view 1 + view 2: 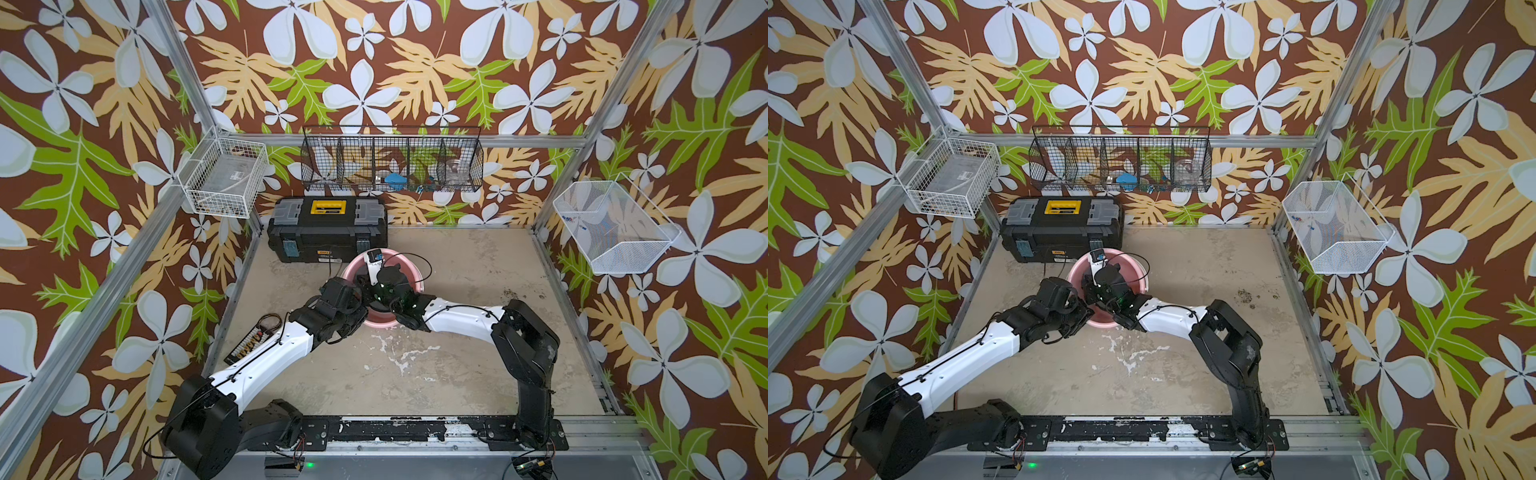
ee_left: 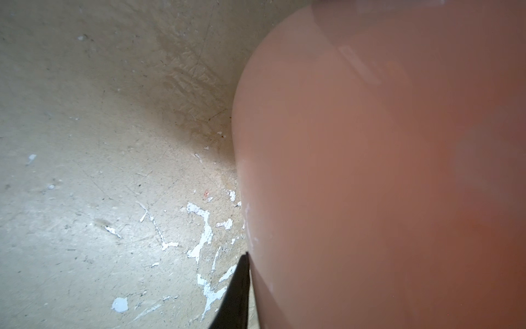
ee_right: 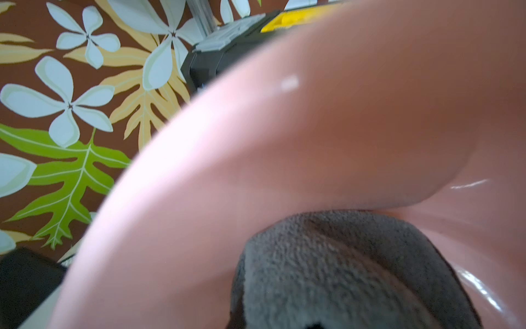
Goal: Wipe the inside of the bucket with a cloth
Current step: Wipe the dirt from the inside of the bucket.
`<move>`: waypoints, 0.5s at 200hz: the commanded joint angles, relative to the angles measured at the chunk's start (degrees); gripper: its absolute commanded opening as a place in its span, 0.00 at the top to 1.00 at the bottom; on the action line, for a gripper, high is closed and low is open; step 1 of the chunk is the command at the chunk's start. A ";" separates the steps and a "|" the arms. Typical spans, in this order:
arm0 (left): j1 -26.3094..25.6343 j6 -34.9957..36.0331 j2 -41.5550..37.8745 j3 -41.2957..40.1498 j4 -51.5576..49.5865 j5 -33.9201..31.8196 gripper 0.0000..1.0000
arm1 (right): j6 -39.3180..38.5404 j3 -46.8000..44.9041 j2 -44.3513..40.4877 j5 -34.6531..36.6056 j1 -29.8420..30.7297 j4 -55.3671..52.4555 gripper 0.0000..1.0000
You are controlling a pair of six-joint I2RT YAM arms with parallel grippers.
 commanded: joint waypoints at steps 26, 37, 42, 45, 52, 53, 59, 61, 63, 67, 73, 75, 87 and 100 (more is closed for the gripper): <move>0.07 0.84 -0.97 -0.95 1.64 0.41 1.00 | -7.24 4.81 -0.35 9.92 0.13 -3.17 1.00; 0.07 1.10 -1.12 -1.04 1.27 0.11 1.00 | -8.58 6.56 -0.06 12.61 0.13 -5.34 1.00; 0.07 1.11 -1.22 -1.13 1.12 -0.06 1.00 | -9.03 7.22 -0.01 13.95 0.06 -6.27 1.00; 0.07 1.11 -1.31 -1.21 1.07 -0.16 1.00 | -9.33 7.57 0.01 14.76 0.05 -6.71 1.00; 0.07 1.11 -1.46 -1.37 1.11 -0.35 1.00 | -10.06 8.33 0.01 16.38 0.04 -7.57 1.00; 0.07 1.11 -1.48 -1.39 1.07 -0.40 1.00 | -10.16 8.35 0.01 16.56 0.04 -7.67 1.00; 0.09 1.11 -1.58 -1.44 1.10 -0.44 1.00 | -10.91 8.85 -0.08 17.55 -0.05 -8.07 1.00; 0.07 1.17 -1.57 -1.49 1.07 -0.44 1.00 | -11.06 8.95 -0.01 17.84 -0.05 -8.23 1.00; 0.07 1.19 -1.59 -1.50 1.07 -0.44 1.00 | -11.34 9.20 -0.06 18.20 -0.05 -8.40 1.00; 0.05 1.26 -1.60 -1.50 1.06 -0.44 1.00 | -11.92 9.46 -0.07 18.85 -0.05 -8.74 1.00; 0.07 1.28 -1.60 -1.59 0.93 -0.65 1.00 | -12.53 10.15 -0.08 20.22 -0.05 -9.44 1.00; 0.07 1.35 -1.60 -1.59 0.94 -0.71 1.00 | -12.72 10.38 -0.08 20.73 -0.05 -9.73 1.00; 0.07 1.33 -1.68 -1.68 0.85 -1.18 1.00 | -13.73 11.26 -0.17 23.62 -0.05 -11.27 1.00; 0.07 1.19 -1.77 -1.78 0.97 -1.71 1.00 | -14.86 12.00 -0.34 26.74 -0.13 -12.69 1.00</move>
